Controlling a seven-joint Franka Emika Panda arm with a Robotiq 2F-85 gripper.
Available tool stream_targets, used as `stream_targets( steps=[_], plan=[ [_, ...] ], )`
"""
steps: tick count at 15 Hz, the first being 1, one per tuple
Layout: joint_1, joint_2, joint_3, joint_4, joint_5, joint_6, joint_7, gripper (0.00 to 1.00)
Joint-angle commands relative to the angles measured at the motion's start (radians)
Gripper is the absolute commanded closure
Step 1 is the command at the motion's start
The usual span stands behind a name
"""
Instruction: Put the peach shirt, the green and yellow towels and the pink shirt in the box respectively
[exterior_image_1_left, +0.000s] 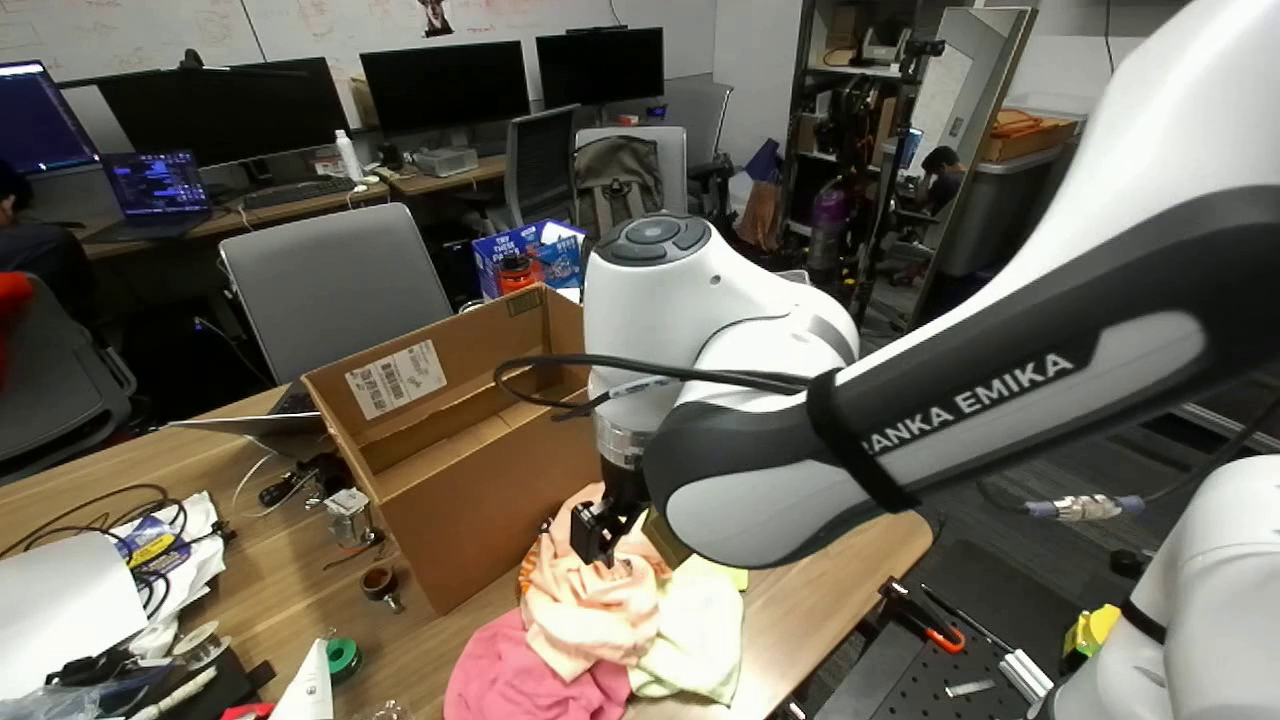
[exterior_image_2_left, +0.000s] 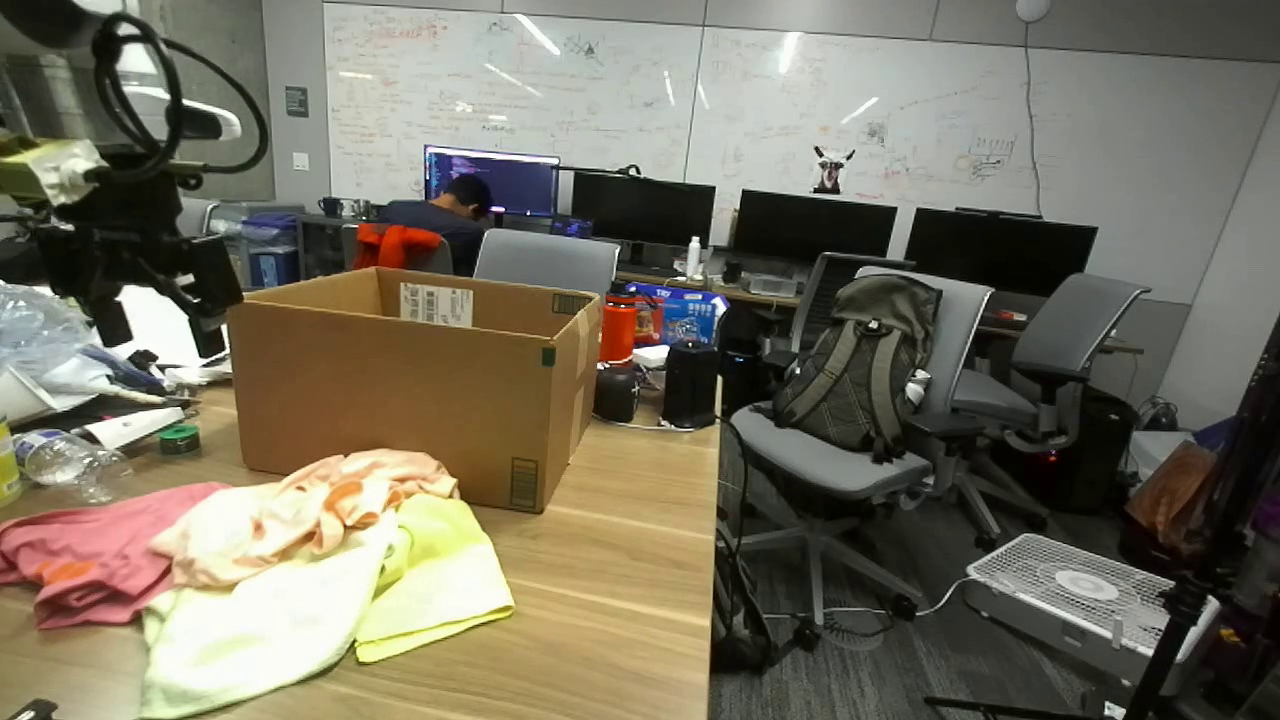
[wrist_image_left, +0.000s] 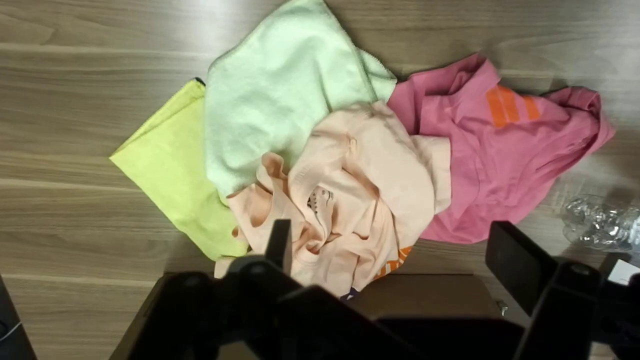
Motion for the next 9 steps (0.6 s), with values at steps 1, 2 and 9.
stream_targets(
  steps=[1, 2, 9],
  plan=[
    [-0.021, 0.120, 0.019, 0.074, -0.085, 0.039, 0.063, 0.00],
    [-0.020, 0.146, 0.017, 0.088, -0.105, 0.038, 0.076, 0.00],
    [0.001, 0.319, -0.042, 0.203, -0.259, 0.003, 0.183, 0.00]
  ],
)
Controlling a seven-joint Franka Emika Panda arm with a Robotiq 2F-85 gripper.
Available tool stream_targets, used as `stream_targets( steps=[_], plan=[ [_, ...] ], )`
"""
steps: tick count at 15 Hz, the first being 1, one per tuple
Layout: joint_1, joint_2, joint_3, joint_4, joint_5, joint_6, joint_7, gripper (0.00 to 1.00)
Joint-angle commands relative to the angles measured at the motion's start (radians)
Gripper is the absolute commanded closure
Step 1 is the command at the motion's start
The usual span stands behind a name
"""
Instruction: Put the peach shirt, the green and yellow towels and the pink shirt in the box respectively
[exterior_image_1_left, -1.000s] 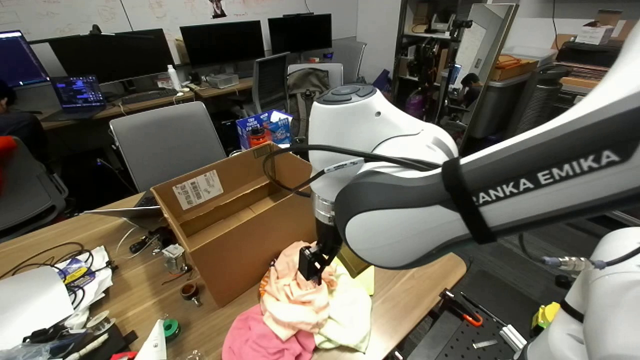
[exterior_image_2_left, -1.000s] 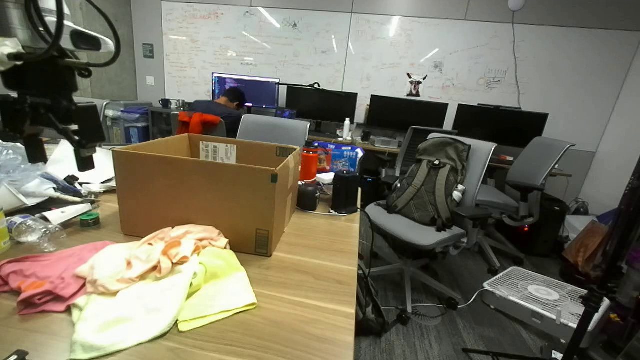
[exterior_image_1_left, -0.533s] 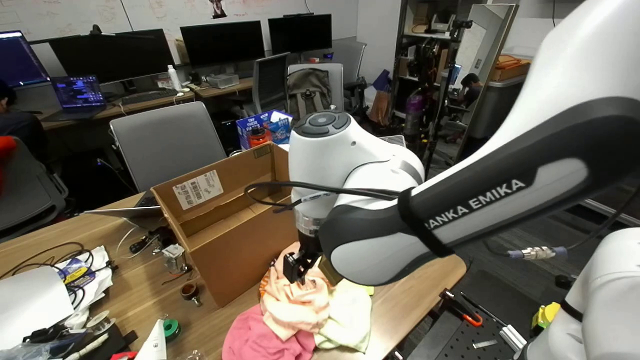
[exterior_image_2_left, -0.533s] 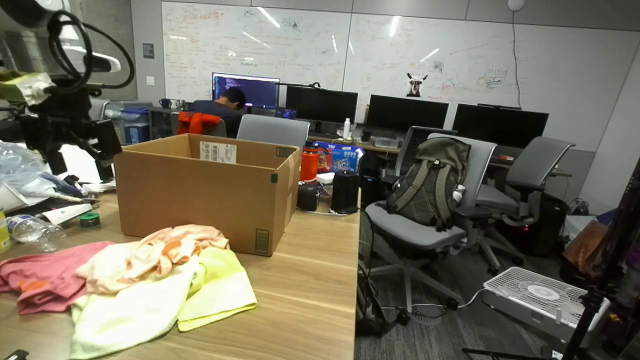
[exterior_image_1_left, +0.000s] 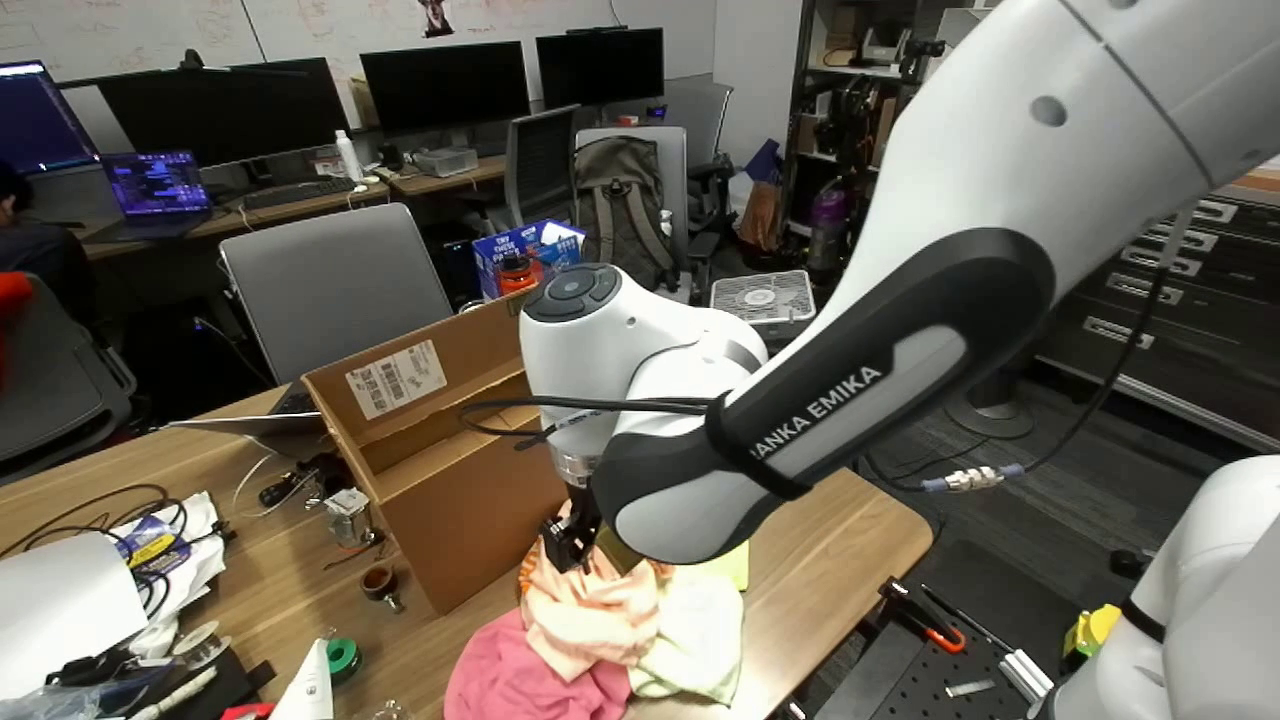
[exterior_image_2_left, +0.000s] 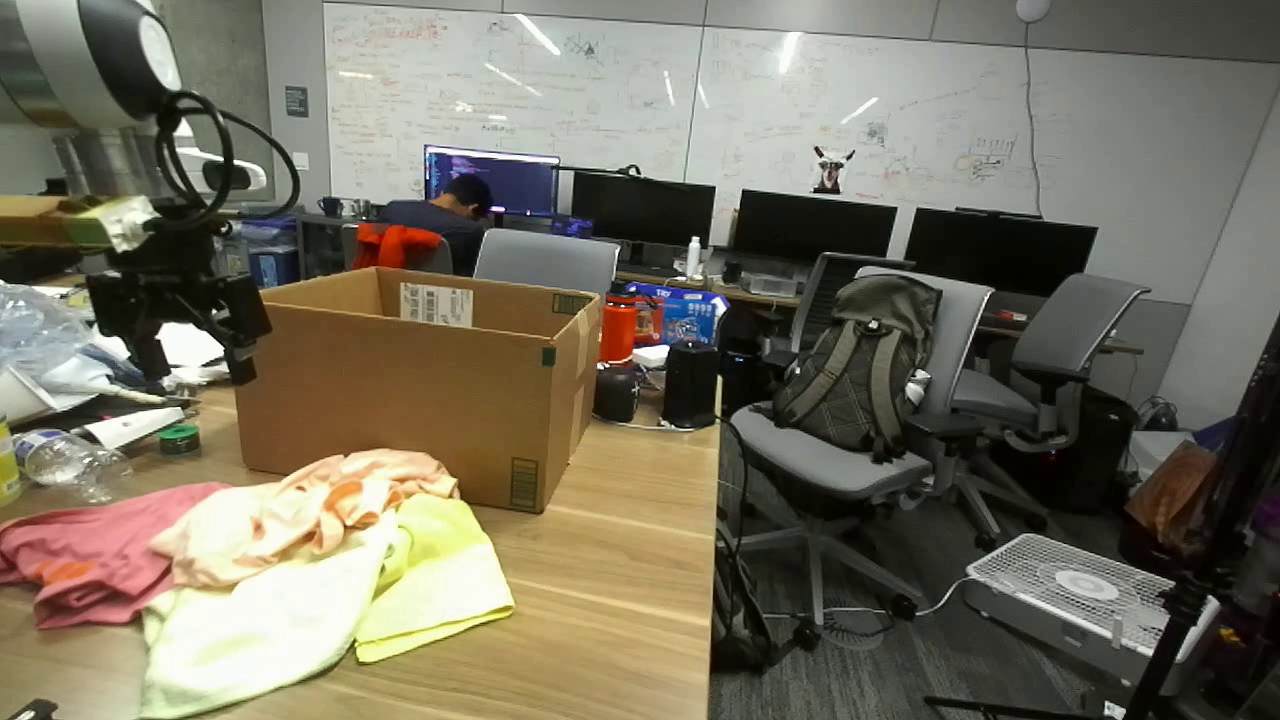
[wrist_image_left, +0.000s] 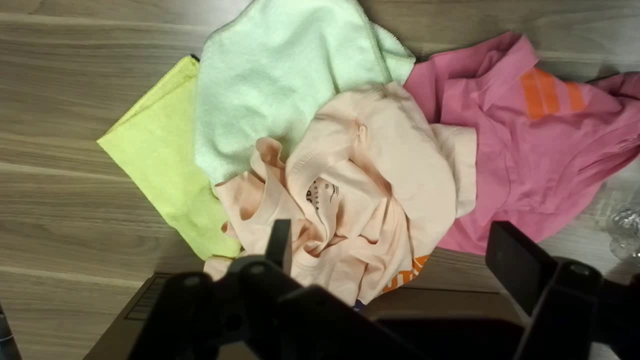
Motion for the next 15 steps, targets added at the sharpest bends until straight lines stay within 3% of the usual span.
stream_targets(
  steps=[1, 6, 9, 15],
  plan=[
    [0.014, 0.092, -0.043, 0.074, -0.077, -0.019, 0.070, 0.00],
    [0.030, 0.186, -0.122, 0.116, -0.116, -0.020, 0.103, 0.00],
    [0.044, 0.225, -0.151, 0.132, -0.086, -0.015, 0.077, 0.00],
    [0.072, 0.254, -0.144, 0.122, 0.052, 0.011, -0.007, 0.00]
  ],
)
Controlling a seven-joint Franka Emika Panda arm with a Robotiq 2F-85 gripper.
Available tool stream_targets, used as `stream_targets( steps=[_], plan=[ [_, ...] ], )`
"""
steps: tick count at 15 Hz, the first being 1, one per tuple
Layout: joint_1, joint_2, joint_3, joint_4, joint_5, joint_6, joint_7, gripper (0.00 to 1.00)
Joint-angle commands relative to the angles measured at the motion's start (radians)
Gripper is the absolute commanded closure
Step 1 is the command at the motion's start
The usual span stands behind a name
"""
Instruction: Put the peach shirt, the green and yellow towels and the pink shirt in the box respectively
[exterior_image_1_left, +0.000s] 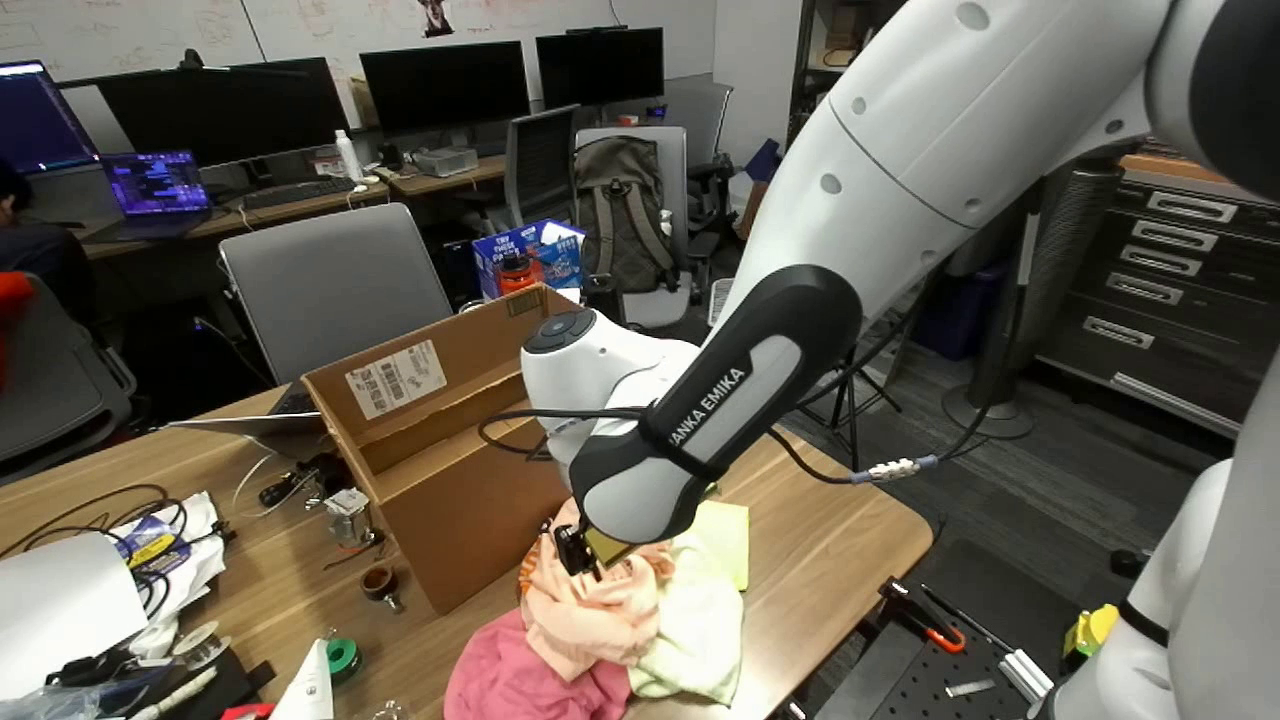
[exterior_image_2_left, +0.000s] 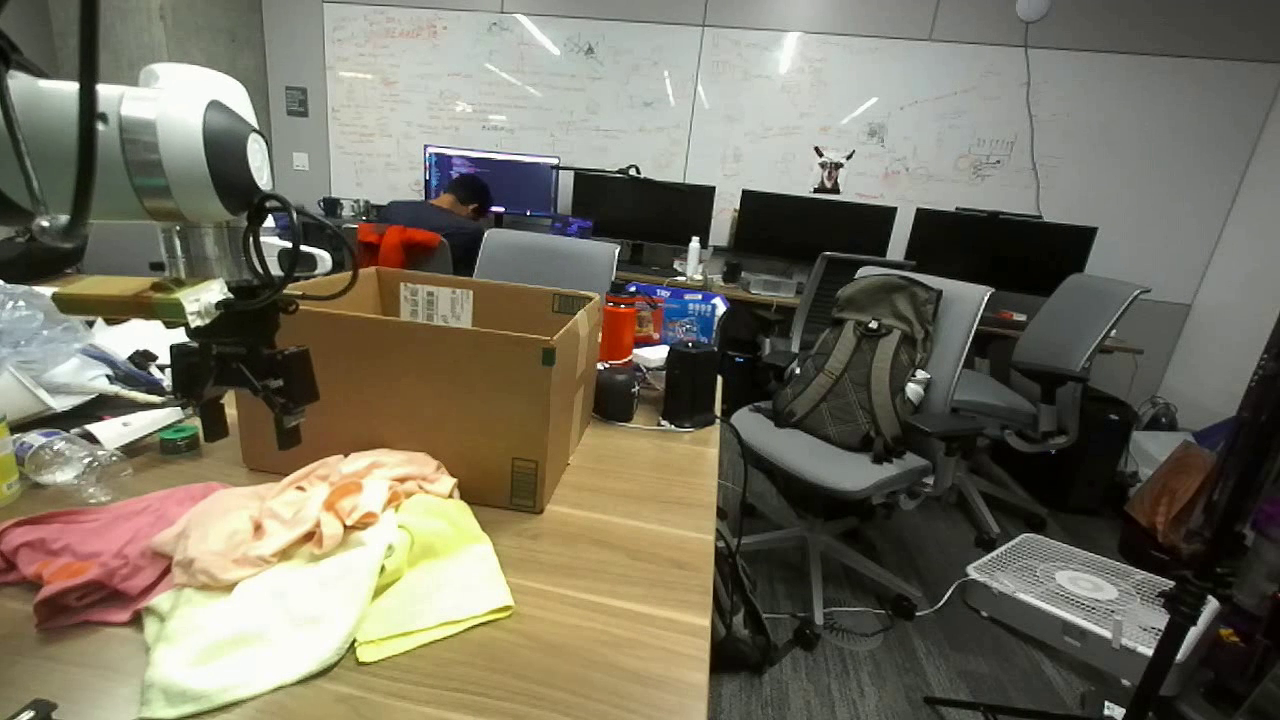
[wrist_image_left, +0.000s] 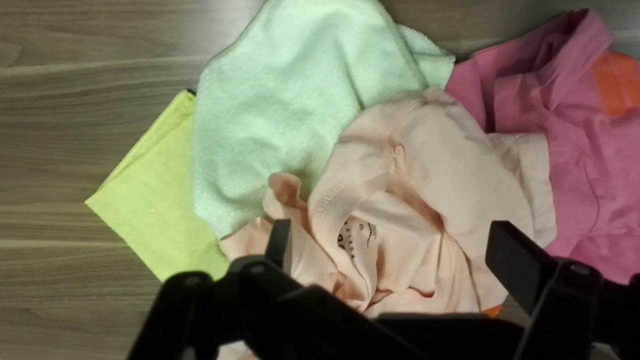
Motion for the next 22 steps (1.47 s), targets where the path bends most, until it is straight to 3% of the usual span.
stream_targets(
  steps=[1, 6, 14, 22],
  plan=[
    [0.030, 0.013, -0.008, 0.007, 0.083, 0.018, -0.061, 0.00],
    [0.034, 0.019, -0.022, -0.008, 0.133, 0.038, -0.097, 0.00],
    [0.037, 0.095, -0.105, 0.009, 0.084, 0.119, -0.085, 0.00],
    [0.068, 0.184, -0.129, 0.062, 0.077, 0.184, -0.139, 0.00]
  ],
)
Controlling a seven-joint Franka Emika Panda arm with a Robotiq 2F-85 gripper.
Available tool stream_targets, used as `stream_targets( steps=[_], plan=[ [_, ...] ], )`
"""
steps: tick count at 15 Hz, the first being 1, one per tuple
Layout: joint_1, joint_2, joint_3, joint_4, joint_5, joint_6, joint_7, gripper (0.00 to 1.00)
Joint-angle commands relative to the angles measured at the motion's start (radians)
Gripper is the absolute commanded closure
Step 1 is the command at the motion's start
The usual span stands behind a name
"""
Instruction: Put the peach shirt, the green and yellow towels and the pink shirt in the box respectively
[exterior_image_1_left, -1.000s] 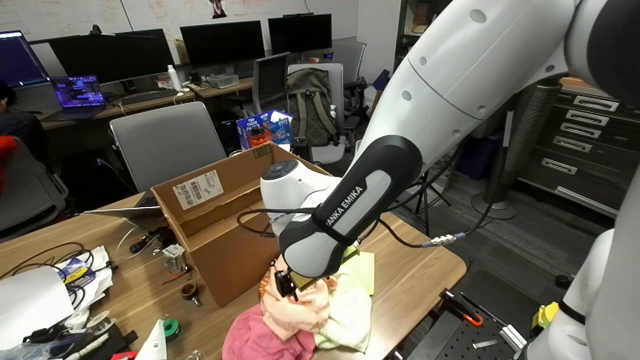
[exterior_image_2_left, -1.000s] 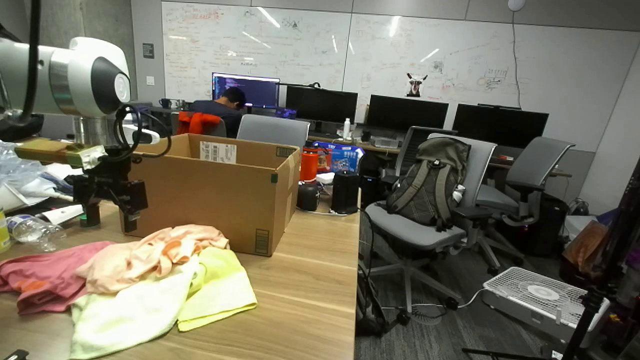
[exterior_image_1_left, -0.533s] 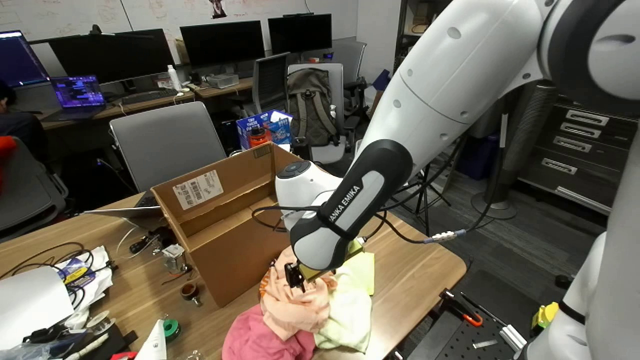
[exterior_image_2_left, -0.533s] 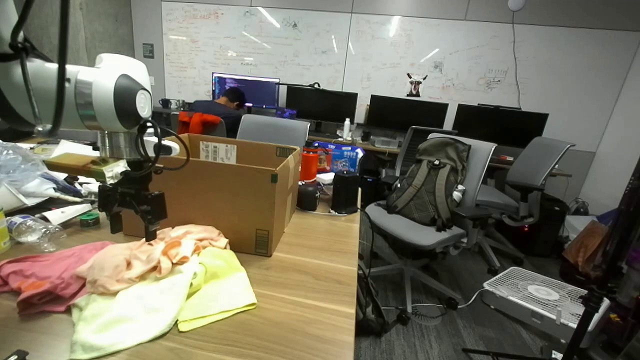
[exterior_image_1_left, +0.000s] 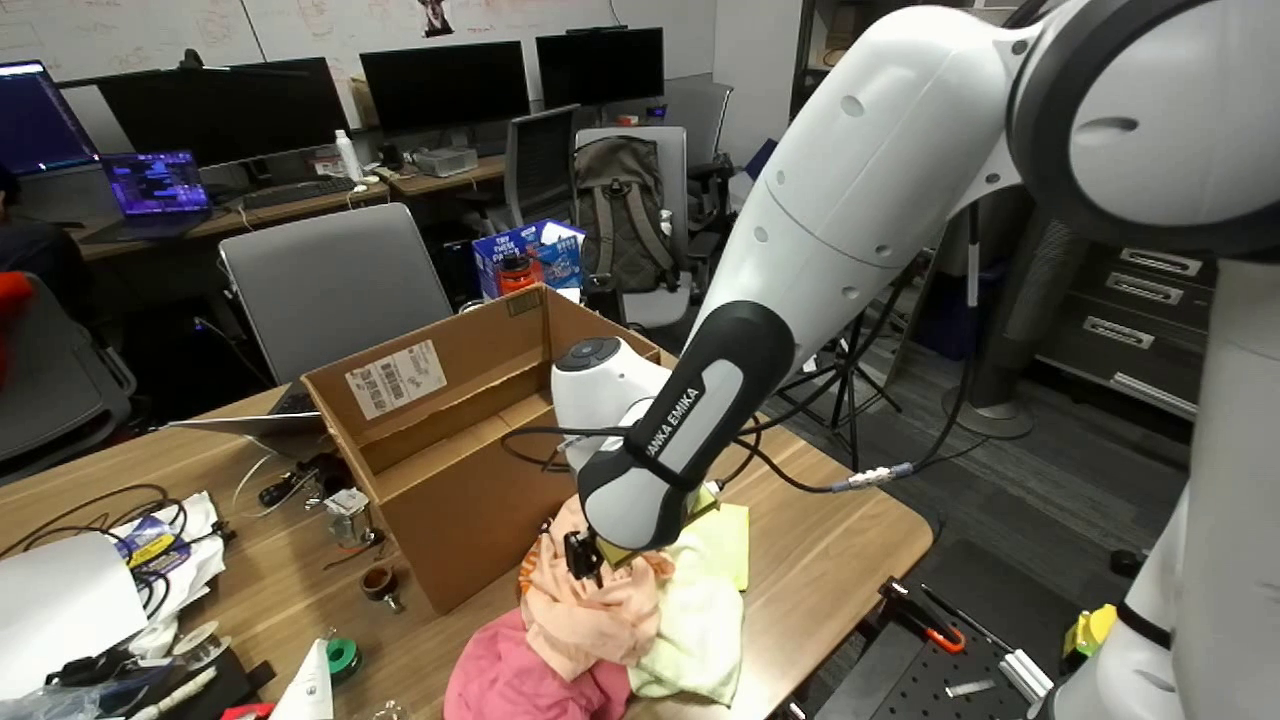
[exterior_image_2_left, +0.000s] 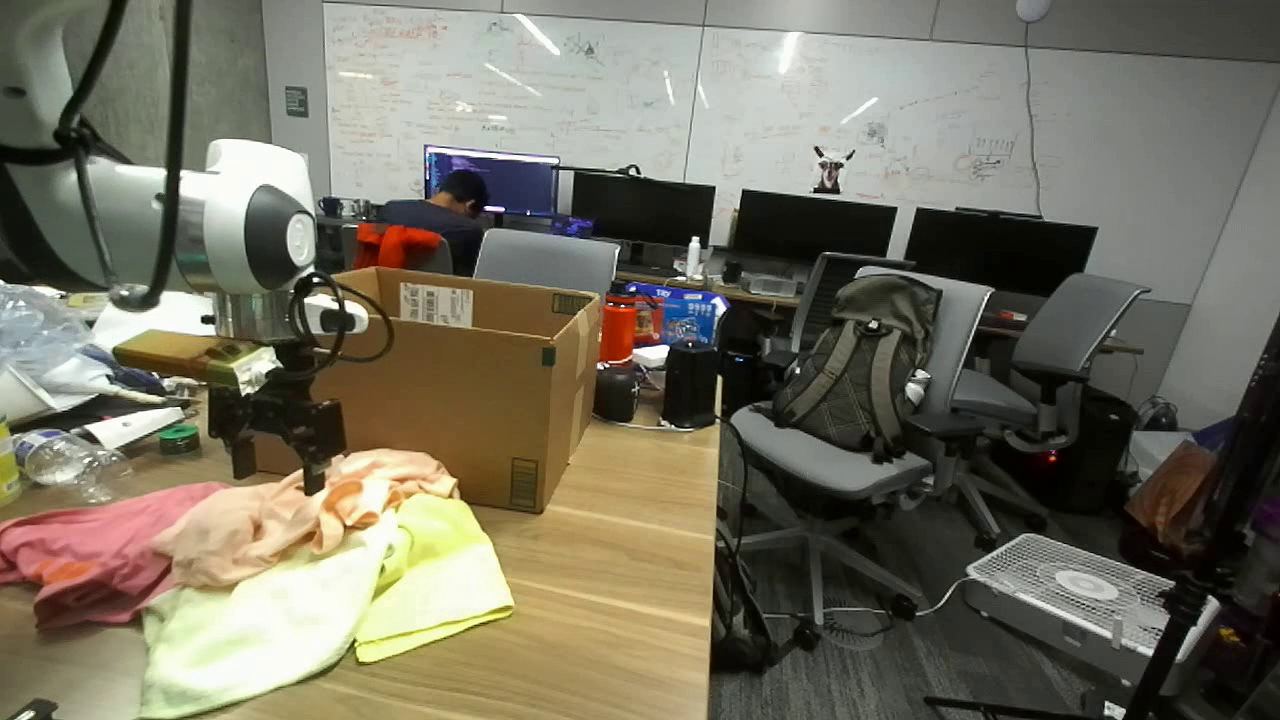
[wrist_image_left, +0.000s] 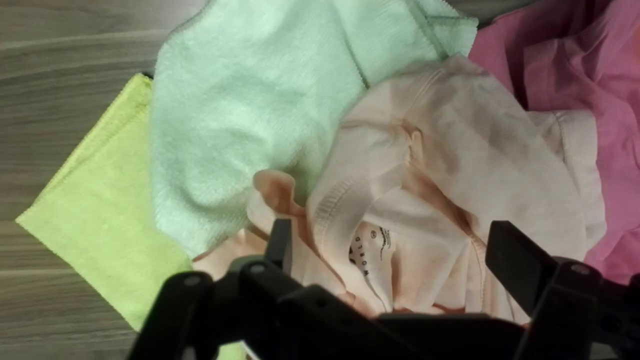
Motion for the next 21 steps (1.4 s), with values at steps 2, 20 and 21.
stream_targets(
  steps=[2, 20, 21],
  plan=[
    [0.043, 0.064, -0.044, 0.059, -0.025, 0.039, -0.033, 0.00],
    [0.081, 0.238, -0.148, 0.259, -0.033, -0.015, -0.040, 0.56],
    [0.089, 0.231, -0.154, 0.258, -0.040, -0.017, -0.029, 0.65]
  ],
)
